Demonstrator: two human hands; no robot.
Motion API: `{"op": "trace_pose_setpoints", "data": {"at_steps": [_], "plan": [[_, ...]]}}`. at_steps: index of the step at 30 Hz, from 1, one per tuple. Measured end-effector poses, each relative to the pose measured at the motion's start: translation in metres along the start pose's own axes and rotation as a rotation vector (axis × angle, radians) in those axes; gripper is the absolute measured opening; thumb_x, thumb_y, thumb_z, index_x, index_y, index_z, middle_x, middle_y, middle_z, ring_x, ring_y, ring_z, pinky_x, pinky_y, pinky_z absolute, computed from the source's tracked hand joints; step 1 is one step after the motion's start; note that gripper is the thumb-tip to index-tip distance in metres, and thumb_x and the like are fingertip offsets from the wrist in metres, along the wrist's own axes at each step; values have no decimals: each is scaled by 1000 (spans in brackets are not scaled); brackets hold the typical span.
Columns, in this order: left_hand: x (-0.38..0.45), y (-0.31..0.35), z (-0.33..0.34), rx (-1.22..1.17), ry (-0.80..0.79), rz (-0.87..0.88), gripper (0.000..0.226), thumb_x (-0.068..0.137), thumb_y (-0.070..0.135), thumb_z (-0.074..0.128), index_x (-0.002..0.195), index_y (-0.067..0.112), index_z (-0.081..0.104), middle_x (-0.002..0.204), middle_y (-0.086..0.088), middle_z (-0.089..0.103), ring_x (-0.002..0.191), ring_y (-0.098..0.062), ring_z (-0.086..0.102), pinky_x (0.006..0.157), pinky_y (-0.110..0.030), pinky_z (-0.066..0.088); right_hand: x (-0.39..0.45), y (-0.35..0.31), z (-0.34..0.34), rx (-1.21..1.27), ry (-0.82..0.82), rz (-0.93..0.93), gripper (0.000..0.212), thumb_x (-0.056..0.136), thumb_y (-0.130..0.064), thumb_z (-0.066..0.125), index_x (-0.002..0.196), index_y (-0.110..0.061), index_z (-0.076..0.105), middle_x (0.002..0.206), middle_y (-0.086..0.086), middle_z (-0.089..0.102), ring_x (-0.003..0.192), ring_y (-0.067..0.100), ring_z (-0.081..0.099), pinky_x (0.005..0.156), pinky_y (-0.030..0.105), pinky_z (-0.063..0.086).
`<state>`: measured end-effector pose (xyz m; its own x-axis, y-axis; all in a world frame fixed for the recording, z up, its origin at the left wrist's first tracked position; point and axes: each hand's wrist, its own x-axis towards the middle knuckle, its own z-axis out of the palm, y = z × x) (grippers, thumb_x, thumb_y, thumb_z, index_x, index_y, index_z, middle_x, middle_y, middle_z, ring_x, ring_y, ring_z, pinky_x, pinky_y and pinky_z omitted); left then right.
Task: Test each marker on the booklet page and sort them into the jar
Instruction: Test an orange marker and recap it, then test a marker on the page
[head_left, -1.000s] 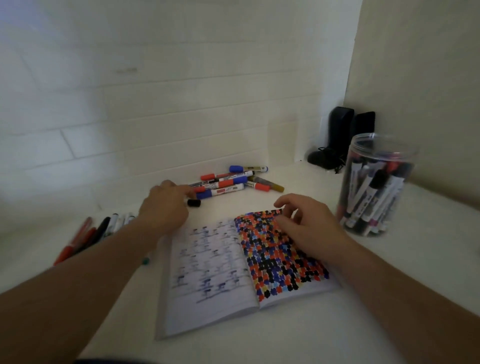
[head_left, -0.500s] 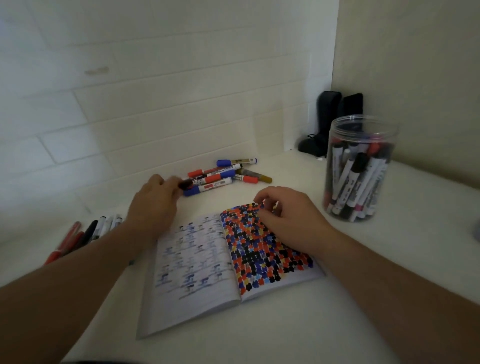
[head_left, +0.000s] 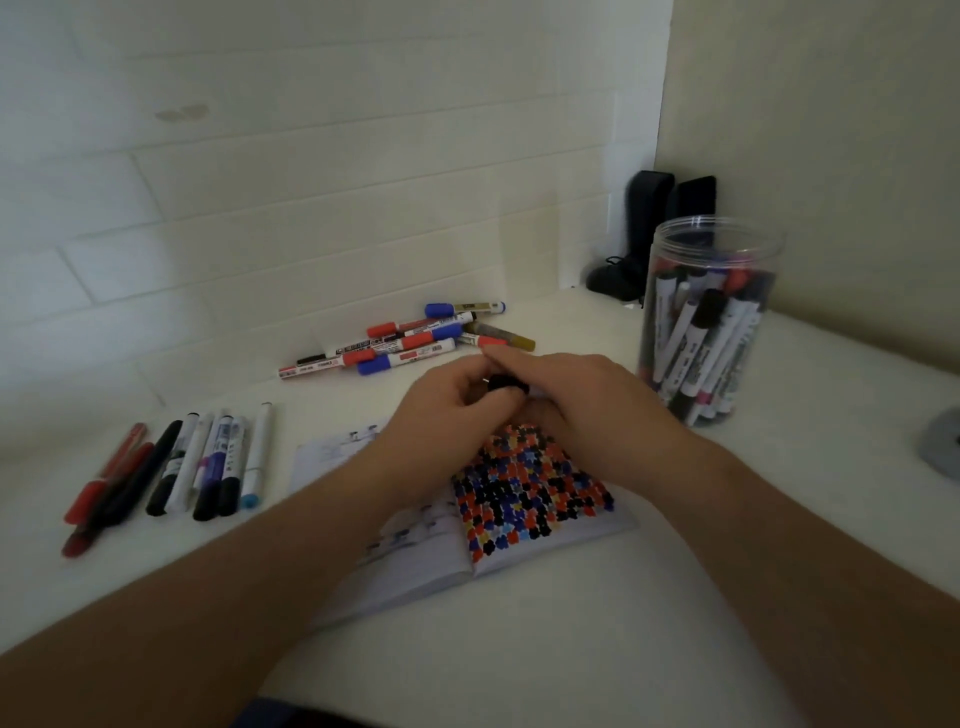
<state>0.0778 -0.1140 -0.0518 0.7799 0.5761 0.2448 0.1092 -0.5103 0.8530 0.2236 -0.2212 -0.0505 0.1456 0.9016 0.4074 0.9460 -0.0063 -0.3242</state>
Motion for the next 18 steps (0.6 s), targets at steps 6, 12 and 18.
{"op": "trace_pose_setpoints", "data": {"at_steps": [6,12,18], "plan": [[-2,-19,-18,309,-17,39,12,96,36,65,106,39,70,90,16,73,85,-2,68,81,-29,55,0,3,5,-11,-116,130,25,101,-43,59,124,-36,66,99,-6,68,92,13,60,83,38,53],[-10,-33,-17,334,-87,77,20,95,35,50,94,33,70,79,10,69,75,-7,63,71,-37,53,-1,3,15,-35,-176,94,31,105,-51,43,120,-35,65,95,-11,66,84,7,58,77,36,53],[-10,-36,-17,344,-71,110,30,107,46,45,87,36,65,75,13,66,73,-6,61,67,-33,49,-6,4,19,-76,-158,27,29,101,-59,41,113,-41,61,86,-13,63,76,5,58,63,33,50]]}}
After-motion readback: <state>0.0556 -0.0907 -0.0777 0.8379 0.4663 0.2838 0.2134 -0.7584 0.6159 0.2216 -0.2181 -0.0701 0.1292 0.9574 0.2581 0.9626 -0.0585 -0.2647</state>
